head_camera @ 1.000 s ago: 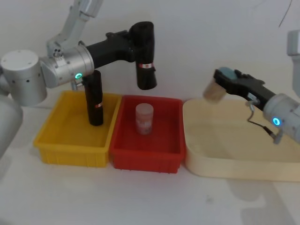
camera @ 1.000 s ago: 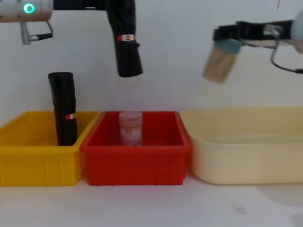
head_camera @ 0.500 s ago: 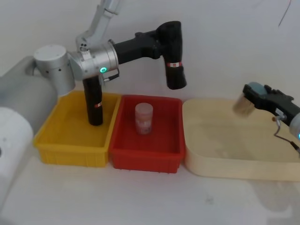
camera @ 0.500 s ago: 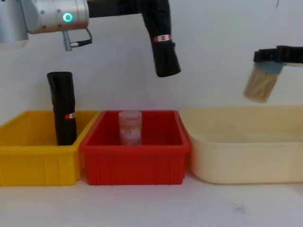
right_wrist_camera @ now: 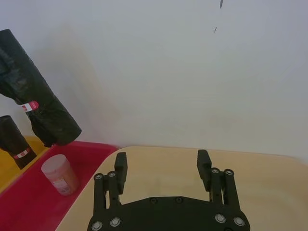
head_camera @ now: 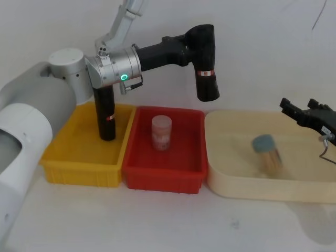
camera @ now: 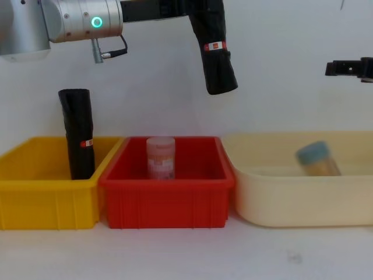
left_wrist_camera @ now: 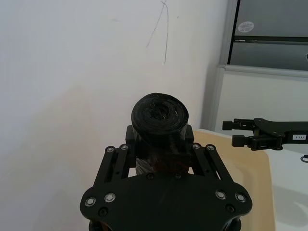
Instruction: Pick up the garbage bag with the one hand and transfer it to the other hand.
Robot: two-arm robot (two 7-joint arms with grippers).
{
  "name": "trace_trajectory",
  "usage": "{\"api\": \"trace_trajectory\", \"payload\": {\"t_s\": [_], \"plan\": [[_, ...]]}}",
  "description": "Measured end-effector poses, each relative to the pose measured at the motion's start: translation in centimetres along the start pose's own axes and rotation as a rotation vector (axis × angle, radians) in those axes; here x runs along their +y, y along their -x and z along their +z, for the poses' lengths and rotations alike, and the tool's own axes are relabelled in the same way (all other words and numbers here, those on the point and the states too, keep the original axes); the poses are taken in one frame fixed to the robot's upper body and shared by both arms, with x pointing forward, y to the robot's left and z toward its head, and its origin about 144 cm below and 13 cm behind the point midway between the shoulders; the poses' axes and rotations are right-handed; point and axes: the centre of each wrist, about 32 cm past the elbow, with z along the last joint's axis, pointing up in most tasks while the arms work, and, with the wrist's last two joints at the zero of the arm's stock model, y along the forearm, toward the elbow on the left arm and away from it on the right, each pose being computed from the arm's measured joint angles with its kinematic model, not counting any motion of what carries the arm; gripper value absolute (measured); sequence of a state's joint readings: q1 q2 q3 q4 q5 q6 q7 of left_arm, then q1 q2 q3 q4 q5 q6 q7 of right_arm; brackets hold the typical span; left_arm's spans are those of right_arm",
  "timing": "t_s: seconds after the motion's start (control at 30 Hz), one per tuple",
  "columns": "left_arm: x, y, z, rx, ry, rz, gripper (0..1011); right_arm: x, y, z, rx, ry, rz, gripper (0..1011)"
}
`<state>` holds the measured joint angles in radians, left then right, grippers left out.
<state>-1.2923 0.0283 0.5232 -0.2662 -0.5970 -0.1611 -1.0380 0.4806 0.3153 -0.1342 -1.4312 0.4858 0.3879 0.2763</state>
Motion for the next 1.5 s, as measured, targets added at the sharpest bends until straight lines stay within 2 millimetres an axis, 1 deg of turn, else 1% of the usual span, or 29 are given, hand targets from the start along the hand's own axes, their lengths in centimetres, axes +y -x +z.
{"api": "trace_trajectory", "payload": {"t_s": [0.13,0.17,0.47,0.7,0.93,1.03,1.07,1.1,1.17,1.3,1.5], "plan": [[-0.2,0.0,0.0,0.001,0.001,-0.008,508,-0.2,-0.2,0.0,0.002,-0.002,0.002,963],[-0.2,0.0,0.0,0.001,0.0,-0.01,508,-0.3,-0.2,0.0,0.002,-0.003,0.004,1001],[-0.4,0.0,0.0,0.002,0.0,-0.018,508,-0.2,0.0,-0.2,-0.006,-0.008,0.019,1000],[-0.5,0.0,0.0,0.003,0.0,-0.023,508,0.3,1.3,-0.8,-0.051,-0.044,0.066,1000],[-0.5,0.0,0.0,0.003,0.0,-0.024,508,1.0,2.9,-1.5,-0.103,-0.102,0.11,1000],[-0.5,0.0,0.0,0.003,-0.001,-0.025,508,1.4,4.1,-2.0,-0.136,-0.14,0.134,1000],[-0.5,0.0,0.0,0.003,-0.001,-0.025,508,1.4,4.1,-2.0,-0.136,-0.14,0.134,1000],[-0.5,0.0,0.0,0.003,-0.001,-0.025,508,1.7,4.7,-2.1,-0.15,-0.153,0.146,1000],[-0.5,0.0,0.0,0.003,0.0,-0.025,508,2.0,5.3,-2.3,-0.167,-0.168,0.153,1000],[-0.5,0.0,0.0,0.003,-0.001,-0.026,508,3.1,7.1,-2.5,-0.209,-0.188,0.175,1000],[-0.5,0.0,0.0,0.004,-0.001,-0.026,508,4.3,9.1,-2.2,-0.268,-0.182,0.198,1000]]}}
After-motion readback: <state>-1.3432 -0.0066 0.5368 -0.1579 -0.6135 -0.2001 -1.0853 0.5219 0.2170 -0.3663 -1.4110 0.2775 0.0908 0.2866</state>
